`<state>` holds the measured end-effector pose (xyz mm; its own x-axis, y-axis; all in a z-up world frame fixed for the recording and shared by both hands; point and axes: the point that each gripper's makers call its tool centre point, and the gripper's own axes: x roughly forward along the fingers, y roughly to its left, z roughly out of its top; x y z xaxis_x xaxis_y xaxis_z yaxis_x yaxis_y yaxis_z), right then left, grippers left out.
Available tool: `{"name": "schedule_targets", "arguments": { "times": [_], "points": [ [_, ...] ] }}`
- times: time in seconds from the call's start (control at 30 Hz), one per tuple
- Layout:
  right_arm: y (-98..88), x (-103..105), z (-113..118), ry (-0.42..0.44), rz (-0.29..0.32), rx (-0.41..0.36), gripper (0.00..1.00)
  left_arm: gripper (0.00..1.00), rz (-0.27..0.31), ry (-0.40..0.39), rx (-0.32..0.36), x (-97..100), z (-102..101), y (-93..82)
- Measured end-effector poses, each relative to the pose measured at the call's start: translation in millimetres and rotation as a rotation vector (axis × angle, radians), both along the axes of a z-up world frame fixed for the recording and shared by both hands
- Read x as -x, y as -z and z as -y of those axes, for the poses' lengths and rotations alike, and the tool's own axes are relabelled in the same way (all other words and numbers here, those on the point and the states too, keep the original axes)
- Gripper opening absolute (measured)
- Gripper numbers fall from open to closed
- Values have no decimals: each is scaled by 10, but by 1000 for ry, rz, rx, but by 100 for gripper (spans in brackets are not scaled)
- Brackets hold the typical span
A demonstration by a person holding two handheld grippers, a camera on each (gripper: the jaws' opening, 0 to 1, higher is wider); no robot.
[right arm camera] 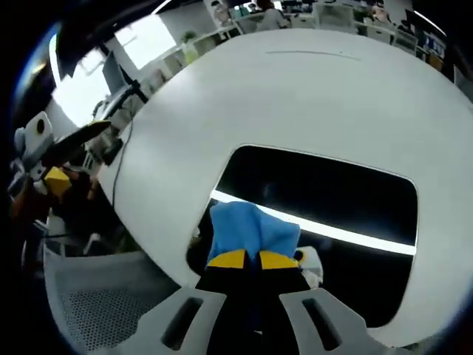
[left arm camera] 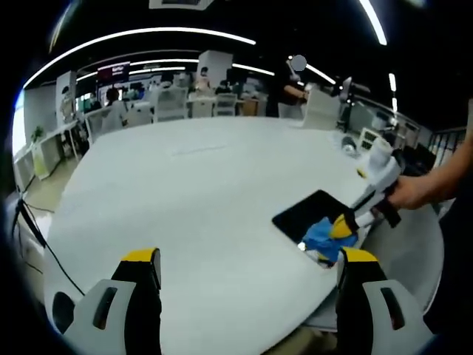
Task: Wipe the mirror surface with the cleaning cloth until all visible marks leave the cleaned area.
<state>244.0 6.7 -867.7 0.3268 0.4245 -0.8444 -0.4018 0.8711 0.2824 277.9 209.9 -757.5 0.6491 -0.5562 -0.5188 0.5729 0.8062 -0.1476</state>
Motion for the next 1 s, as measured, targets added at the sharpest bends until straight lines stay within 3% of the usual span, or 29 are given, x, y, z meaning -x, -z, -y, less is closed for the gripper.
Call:
{"name": "schedule_targets", "arguments": {
  "times": [0.63, 1.0],
  "points": [
    [-8, 334, -7, 23, -11, -67, 0, 100, -5, 1, 5, 40, 39, 34],
    [-5, 343, -21, 8, -12, -74, 0, 100, -11, -5, 4, 50, 27, 34]
  ]
}}
